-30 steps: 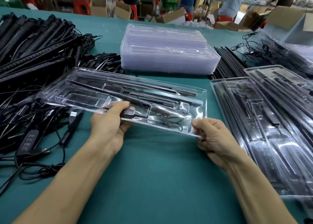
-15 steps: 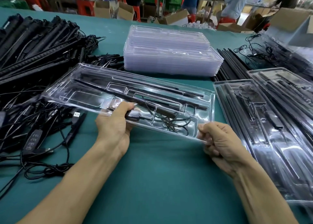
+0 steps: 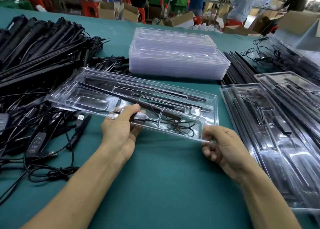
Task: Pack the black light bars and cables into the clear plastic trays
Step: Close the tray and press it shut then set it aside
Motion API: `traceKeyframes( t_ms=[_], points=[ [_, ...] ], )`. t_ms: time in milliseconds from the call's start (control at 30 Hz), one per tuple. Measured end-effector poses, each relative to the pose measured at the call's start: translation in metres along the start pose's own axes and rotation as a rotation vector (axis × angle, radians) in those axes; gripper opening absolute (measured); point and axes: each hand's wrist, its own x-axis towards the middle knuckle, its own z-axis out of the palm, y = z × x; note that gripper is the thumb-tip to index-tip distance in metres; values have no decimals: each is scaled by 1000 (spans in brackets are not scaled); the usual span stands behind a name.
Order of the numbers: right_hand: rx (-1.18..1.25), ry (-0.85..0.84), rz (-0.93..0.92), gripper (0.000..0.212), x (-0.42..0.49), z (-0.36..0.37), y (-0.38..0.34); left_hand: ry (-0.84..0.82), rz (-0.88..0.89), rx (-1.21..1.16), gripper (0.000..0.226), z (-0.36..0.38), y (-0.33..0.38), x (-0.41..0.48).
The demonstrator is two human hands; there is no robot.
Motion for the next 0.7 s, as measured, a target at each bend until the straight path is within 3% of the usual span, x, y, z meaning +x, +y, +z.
traceKeyframes(
  t_ms=[133,267,700],
  points=[
    [-15,23,16,40,2,-2,-1,21,-1,-11,38,2,0,0],
    [43,8,-21,42,2,-2,-1,20,-10,2,18,2,1,0],
    [137,141,-8,34,0,3,-1,-50,4,-20,16,9,-1,-5]
  ],
)
